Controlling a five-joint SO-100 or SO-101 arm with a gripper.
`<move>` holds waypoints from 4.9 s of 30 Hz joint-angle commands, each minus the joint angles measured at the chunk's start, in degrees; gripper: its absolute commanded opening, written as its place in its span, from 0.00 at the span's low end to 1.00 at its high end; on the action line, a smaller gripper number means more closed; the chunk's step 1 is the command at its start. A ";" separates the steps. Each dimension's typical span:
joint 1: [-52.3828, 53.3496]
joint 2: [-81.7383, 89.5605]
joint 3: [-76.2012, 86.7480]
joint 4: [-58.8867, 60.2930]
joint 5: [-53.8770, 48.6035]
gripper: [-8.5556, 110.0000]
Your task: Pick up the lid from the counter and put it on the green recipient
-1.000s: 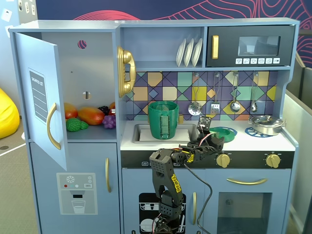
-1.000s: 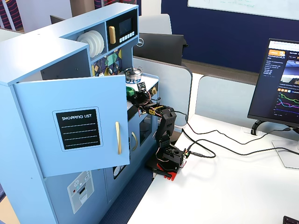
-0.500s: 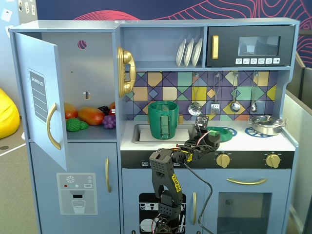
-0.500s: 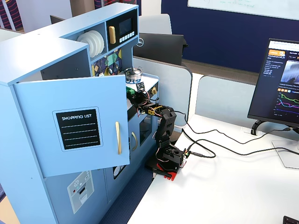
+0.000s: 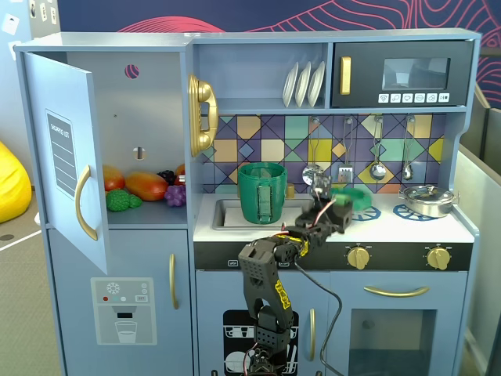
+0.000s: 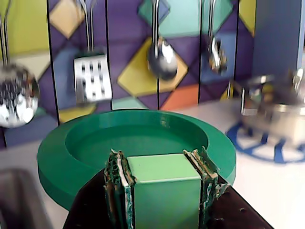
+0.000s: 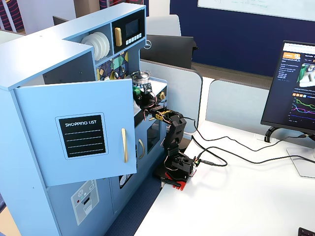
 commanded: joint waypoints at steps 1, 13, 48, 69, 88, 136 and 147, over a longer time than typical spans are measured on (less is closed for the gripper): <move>0.79 9.32 -10.90 9.23 0.70 0.07; -16.35 19.78 -20.74 29.88 2.81 0.07; -28.56 12.48 -25.49 34.63 -3.60 0.07; -26.02 12.48 -22.15 36.04 -5.36 0.07; -22.68 16.00 -19.25 37.88 -3.43 0.40; -27.16 69.08 51.06 82.44 11.43 0.10; -28.56 72.51 51.77 99.40 9.49 0.11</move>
